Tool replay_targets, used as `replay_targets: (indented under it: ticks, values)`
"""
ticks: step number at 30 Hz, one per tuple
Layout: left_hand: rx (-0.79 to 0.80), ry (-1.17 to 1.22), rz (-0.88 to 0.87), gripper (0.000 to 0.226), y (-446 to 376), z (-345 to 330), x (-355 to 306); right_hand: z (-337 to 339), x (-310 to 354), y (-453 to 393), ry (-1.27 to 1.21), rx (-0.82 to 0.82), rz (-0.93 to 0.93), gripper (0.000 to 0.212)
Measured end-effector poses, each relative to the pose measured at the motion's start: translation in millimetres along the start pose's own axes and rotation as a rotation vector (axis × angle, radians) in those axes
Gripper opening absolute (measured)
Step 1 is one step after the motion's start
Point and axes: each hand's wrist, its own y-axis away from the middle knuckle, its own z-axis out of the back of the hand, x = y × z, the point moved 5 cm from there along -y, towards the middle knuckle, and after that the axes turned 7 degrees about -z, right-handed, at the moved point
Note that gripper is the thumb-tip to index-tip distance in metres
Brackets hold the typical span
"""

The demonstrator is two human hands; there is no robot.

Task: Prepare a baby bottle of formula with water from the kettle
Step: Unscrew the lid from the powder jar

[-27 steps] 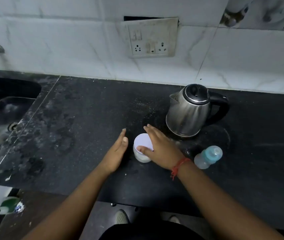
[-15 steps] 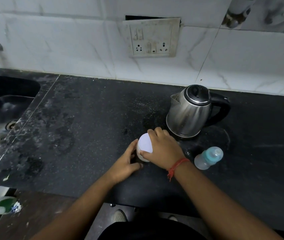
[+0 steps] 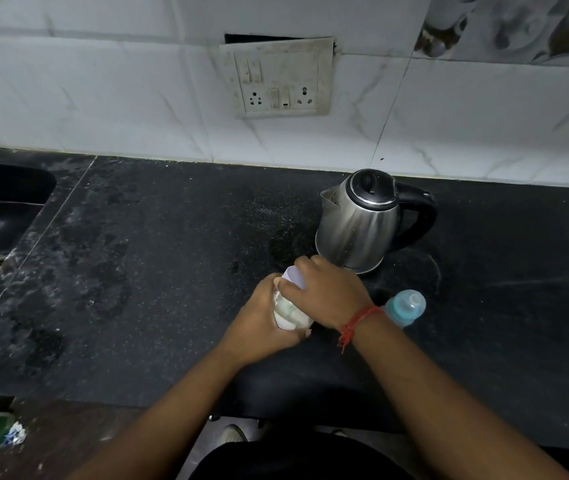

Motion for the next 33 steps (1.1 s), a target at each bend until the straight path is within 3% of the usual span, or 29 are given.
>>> replay_targets:
  ticks: [6, 12, 20, 22, 25, 28, 33]
  values:
    - [0.077, 0.046, 0.044, 0.083, -2, -4, -12, 10, -13, -1, -0.173, -0.019, 0.031, 0.043]
    - [0.095, 0.073, 0.028, 0.085, -8, -1, -25, 26, -16, 1, -0.307, -0.11, 0.099, 0.058]
    - [0.186, 0.084, 0.019, 0.087, -15, 3, -40, 37, -27, 0, -0.499, -0.141, 0.142, 0.046]
    - [0.154, 0.061, 0.013, 0.082, -16, 1, -45, 37, -28, -3, -0.458, -0.082, 0.07, 0.04]
    - [0.034, -0.008, -0.043, 0.076, -17, -6, -54, 37, -20, -7, -0.194, 0.02, -0.04, 0.044]
    - [-0.059, -0.026, -0.048, 0.07, -15, -11, -57, 42, -13, -8, -0.006, -0.025, -0.048, 0.057]
    - [-0.11, -0.064, -0.073, 0.067, -13, -1, -60, 44, -5, -5, -0.127, -0.199, 0.044, 0.046]
